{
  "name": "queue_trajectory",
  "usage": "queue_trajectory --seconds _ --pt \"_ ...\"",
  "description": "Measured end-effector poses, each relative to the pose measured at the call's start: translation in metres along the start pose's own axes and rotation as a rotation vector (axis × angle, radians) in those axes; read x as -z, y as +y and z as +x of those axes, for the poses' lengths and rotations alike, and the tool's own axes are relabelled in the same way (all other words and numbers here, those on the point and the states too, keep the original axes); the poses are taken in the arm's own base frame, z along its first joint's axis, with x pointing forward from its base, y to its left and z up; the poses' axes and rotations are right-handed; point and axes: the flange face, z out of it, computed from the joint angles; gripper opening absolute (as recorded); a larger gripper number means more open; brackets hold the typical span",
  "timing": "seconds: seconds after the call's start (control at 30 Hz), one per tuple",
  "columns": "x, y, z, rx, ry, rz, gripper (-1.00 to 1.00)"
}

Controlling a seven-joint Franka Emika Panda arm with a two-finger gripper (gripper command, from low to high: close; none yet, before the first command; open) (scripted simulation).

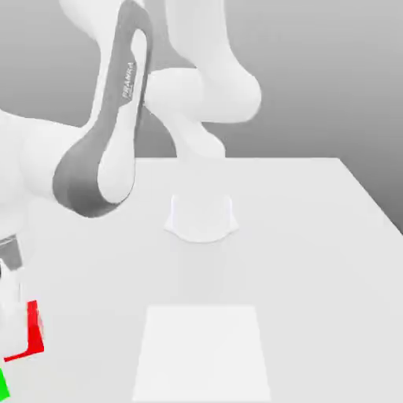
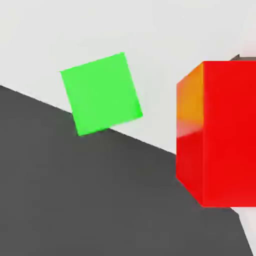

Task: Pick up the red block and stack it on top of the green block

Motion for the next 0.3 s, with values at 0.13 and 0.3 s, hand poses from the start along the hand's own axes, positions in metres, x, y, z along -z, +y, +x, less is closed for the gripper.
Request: queue_trajectory --seconds 0.13,0.3 --pt "-0.033 -0.017 0.023 -0.122 0.000 0.000 -1.00" --pt "-0.057 -0.017 0.024 -0.128 0.001 0.001 1.00"
